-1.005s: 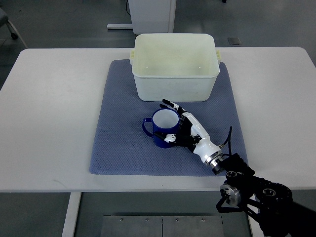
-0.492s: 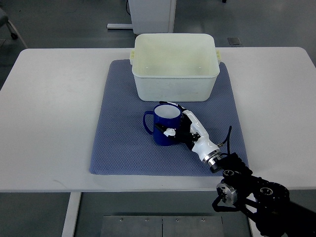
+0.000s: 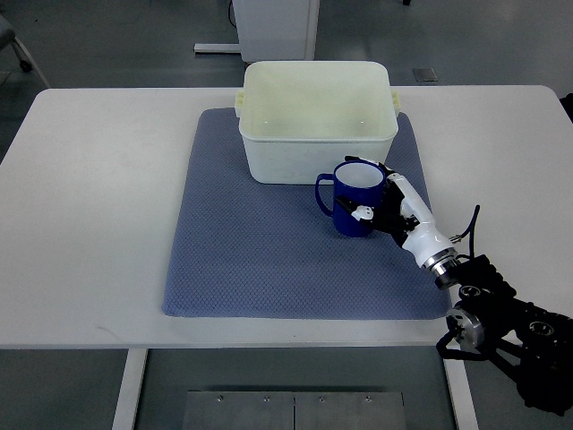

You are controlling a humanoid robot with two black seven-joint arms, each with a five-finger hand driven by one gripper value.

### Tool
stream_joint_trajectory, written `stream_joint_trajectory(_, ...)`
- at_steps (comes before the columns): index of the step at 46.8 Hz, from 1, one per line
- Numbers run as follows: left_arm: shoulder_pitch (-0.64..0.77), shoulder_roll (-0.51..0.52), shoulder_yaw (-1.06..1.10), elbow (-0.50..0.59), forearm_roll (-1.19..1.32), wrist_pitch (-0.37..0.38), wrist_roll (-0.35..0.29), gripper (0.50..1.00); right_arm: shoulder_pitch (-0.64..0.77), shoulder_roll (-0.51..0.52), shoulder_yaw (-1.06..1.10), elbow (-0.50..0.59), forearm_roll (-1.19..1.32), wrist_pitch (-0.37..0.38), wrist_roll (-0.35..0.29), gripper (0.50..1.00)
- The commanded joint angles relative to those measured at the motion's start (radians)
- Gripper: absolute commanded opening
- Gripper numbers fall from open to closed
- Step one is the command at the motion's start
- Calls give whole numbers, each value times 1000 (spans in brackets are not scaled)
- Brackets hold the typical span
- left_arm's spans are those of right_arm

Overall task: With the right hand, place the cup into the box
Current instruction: 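Lift the blue mug with the right hand and raise it high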

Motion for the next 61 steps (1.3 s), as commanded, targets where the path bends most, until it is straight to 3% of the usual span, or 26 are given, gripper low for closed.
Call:
stream_joint_trajectory(1, 0, 0, 0, 1, 0, 0, 0, 1000, 0, -34, 0, 1, 4, 1, 0, 500)
stream_joint_trajectory(33, 0, 0, 0, 0, 0, 0, 0, 1000, 51, -240, 101, 7, 69, 68, 0, 500)
stream_joint_trajectory(48, 0, 0, 0, 0, 0, 0, 0, 1000, 118, -252, 171, 9, 69, 76, 0, 500)
stream_joint_trajectory(61, 0, 0, 3, 0, 0, 0, 0, 1000, 209, -236, 171, 9, 69, 59, -74, 500)
